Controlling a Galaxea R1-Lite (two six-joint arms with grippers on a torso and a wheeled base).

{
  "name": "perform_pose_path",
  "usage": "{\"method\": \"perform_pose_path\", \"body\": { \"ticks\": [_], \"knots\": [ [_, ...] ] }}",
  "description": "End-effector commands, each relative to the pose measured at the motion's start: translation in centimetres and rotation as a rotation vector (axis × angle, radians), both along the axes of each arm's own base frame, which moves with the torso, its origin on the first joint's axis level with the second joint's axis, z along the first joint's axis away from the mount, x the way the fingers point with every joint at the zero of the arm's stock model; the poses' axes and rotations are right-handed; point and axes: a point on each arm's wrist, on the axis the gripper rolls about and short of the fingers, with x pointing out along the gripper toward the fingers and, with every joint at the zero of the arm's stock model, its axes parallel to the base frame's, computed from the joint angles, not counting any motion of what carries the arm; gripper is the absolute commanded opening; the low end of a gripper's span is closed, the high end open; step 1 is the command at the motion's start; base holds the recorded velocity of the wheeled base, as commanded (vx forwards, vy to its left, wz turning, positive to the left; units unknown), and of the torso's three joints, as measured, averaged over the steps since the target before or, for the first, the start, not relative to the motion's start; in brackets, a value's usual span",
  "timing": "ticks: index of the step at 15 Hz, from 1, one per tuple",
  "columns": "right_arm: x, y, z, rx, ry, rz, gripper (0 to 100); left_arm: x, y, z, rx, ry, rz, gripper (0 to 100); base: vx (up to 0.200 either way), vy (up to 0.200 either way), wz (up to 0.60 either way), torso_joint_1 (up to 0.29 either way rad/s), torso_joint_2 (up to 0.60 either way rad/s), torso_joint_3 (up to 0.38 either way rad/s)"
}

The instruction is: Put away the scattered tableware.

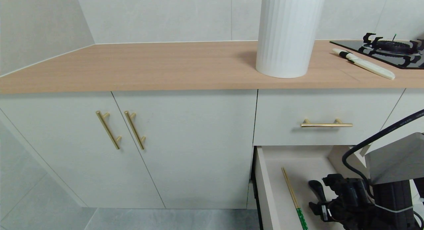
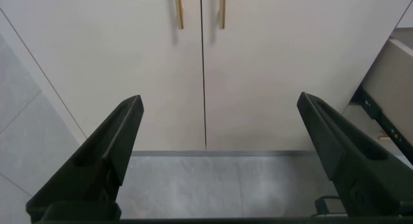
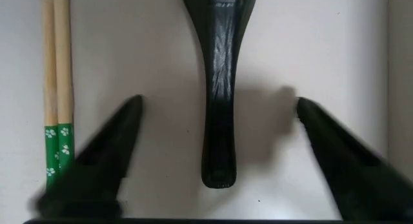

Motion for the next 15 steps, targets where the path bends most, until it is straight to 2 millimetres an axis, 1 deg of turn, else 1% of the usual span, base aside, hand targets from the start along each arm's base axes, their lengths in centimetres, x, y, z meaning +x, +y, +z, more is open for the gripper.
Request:
{"method": "perform_pose_path", "body": {
  "ticks": [1,2,4,5,6,7,8,10,11,12,13,15],
  "knots": [
    [0.0,0.0,1.5,0.011,-0.048,-0.001,100,0.0,0.0,0.0,0.0,-0.001,0.0,100,0.0,0.0,0.0,0.0,0.0,0.0],
    [-0.1,-0.1,2.1,0.014,-0.063,-0.003,100,0.0,0.0,0.0,0.0,0.0,0.0,100,0.0,0.0,0.0,0.0,0.0,0.0],
    [-0.2,-0.3,4.9,0.029,-0.139,-0.009,100,0.0,0.0,0.0,0.001,0.0,0.0,100,0.0,0.0,0.0,0.0,0.0,0.0],
    [-0.5,-0.4,5.9,0.031,-0.151,-0.011,100,0.0,0.0,0.0,0.0,0.0,0.0,100,0.0,0.0,0.0,0.0,0.0,0.0],
    [-0.8,-0.6,7.5,0.036,-0.177,-0.016,100,0.0,0.0,0.0,0.001,0.0,0.0,100,0.0,0.0,0.0,0.0,0.0,0.0],
    [-1.0,-0.7,8.3,0.038,-0.184,-0.017,100,0.0,0.0,0.0,0.0,0.0,0.0,100,0.0,0.0,0.0,0.0,0.0,0.0],
    [-1.7,-0.8,10.6,0.042,-0.207,-0.017,100,0.0,0.0,0.0,0.001,0.0,0.0,100,0.0,0.0,0.0,0.0,0.0,0.0],
    [-2.7,-1.0,14.0,0.044,-0.206,-0.013,100,0.0,0.0,0.0,0.012,0.0,-0.001,100,0.0,0.0,0.0,0.0,0.0,0.0],
    [-3.3,-1.1,15.5,0.044,-0.2,-0.014,100,0.0,0.0,0.0,0.006,0.0,-0.001,100,0.0,0.0,0.0,0.0,0.0,0.0],
    [-3.7,-1.1,16.5,0.047,-0.202,-0.012,100,0.0,0.0,0.0,0.003,0.0,-0.001,100,0.0,0.0,0.0,0.0,0.0,0.0],
    [-4.9,-1.2,18.3,0.047,-0.178,-0.006,100,0.0,0.0,0.0,0.003,0.0,-0.001,100,0.0,0.0,0.0,0.0,0.0,0.0],
    [-6.5,-1.0,20.6,0.048,-0.157,0.021,100,0.0,0.0,0.0,0.003,0.0,0.0,100,0.0,0.0,0.0,0.0,0.0,0.0]
  ]
}}
